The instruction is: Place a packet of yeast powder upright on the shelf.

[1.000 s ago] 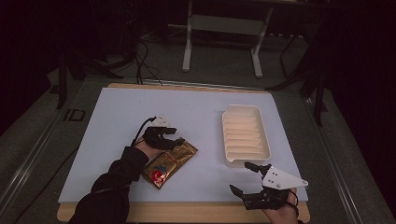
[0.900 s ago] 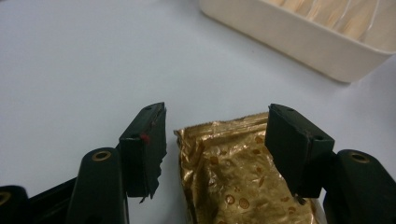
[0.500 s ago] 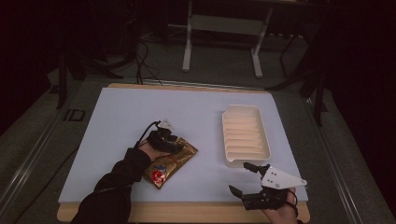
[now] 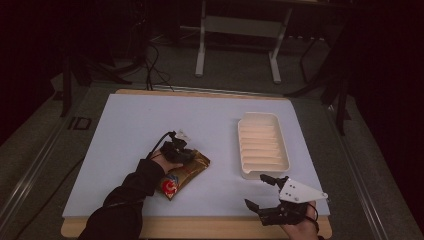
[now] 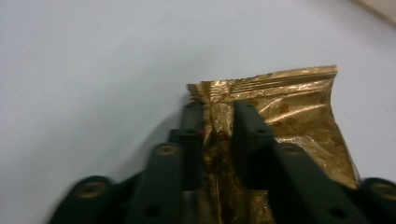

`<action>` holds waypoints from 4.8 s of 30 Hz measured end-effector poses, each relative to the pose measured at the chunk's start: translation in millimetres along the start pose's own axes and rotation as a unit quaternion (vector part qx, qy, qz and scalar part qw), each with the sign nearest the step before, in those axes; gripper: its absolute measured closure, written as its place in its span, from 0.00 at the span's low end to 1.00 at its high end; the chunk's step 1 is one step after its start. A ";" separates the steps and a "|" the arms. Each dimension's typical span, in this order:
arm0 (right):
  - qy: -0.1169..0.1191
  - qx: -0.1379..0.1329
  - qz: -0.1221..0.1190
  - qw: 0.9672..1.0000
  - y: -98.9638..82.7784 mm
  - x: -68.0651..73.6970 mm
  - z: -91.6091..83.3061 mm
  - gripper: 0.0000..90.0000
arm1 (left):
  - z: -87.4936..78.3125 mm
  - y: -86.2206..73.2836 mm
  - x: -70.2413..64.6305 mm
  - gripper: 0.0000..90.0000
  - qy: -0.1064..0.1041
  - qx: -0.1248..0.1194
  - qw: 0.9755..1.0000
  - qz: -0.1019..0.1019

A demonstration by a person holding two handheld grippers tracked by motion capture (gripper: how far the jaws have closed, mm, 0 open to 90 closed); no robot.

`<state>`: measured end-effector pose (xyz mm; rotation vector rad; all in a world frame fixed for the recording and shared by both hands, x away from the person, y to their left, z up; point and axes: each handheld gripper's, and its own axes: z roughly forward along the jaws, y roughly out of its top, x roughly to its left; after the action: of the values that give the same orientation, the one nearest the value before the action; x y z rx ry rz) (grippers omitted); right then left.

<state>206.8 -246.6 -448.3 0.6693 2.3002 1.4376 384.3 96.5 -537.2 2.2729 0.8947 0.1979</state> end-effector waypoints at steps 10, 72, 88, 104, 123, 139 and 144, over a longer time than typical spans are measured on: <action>0.002 -0.003 0.001 1.000 0.1 -0.8 -0.9 0.16 | -6.3 0.6 -4.3 1.00 0.014 -0.012 1.000 -0.006; -0.003 -0.032 -0.028 0.999 54.0 -8.2 -9.3 0.41 | -132.5 13.3 -77.1 1.00 -0.020 -0.207 0.978 0.030; 0.035 0.003 -0.030 0.999 81.2 -21.7 20.0 0.39 | -138.0 2.8 -87.8 1.00 -0.068 -0.298 0.952 0.017; 0.101 0.052 -0.024 0.993 84.3 -20.8 64.2 0.47 | -133.4 3.4 -98.6 1.00 -0.143 -0.338 0.930 0.008; 0.178 0.129 -0.072 0.973 87.2 -18.7 84.6 0.89 | -132.9 6.0 -104.0 1.00 -0.148 -0.330 0.932 0.025; 0.181 0.145 -0.083 0.969 96.6 -24.1 75.5 0.92 | -138.3 10.1 -104.6 0.70 -0.172 -0.322 0.930 0.043; 0.174 0.142 -0.090 0.970 101.7 -26.8 72.2 0.92 | -140.3 10.2 -104.6 0.47 -0.165 -0.330 0.928 0.055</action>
<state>287.6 -170.0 -386.1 0.2838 2.7908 1.2326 259.9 98.5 -413.7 1.6550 0.4306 0.1329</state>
